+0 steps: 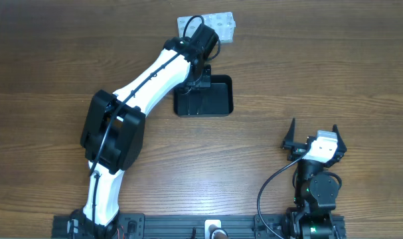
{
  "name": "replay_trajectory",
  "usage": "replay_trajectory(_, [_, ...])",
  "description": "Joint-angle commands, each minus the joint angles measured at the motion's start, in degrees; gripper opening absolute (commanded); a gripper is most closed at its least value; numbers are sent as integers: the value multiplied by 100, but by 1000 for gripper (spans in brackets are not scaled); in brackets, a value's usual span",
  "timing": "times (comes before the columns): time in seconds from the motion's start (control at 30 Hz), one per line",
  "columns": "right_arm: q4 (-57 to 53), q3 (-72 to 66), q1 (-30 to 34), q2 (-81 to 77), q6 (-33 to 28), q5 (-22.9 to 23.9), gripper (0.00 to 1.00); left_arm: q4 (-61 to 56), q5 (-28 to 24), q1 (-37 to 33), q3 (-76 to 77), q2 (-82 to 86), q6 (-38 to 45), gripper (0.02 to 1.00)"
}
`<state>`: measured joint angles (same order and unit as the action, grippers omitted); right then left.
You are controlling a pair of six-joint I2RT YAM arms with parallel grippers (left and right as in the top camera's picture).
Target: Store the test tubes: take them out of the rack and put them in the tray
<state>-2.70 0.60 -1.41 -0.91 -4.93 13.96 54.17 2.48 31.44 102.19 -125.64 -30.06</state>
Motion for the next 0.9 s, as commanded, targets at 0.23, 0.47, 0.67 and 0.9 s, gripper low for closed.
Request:
replay_trajectory(0.23, [-9, -28, 35, 26, -4, 68, 993, -866, 1032, -26, -72, 1725, 225, 897])
replay_trajectory(0.47, [-9, -28, 35, 26, -2, 68, 991, -2918, 946, -487, -813, 3272, 2103, 1000])
replay_trajectory(0.67, [-7, -28, 35, 26, -2, 68, 993, -4457, 17, -1314, -2540, 4474, 2715, 1000])
replay_trajectory(0.9, [-7, -28, 35, 26, -2, 68, 993, -6046, -588, -1805, -4809, 5794, 3425, 1000])
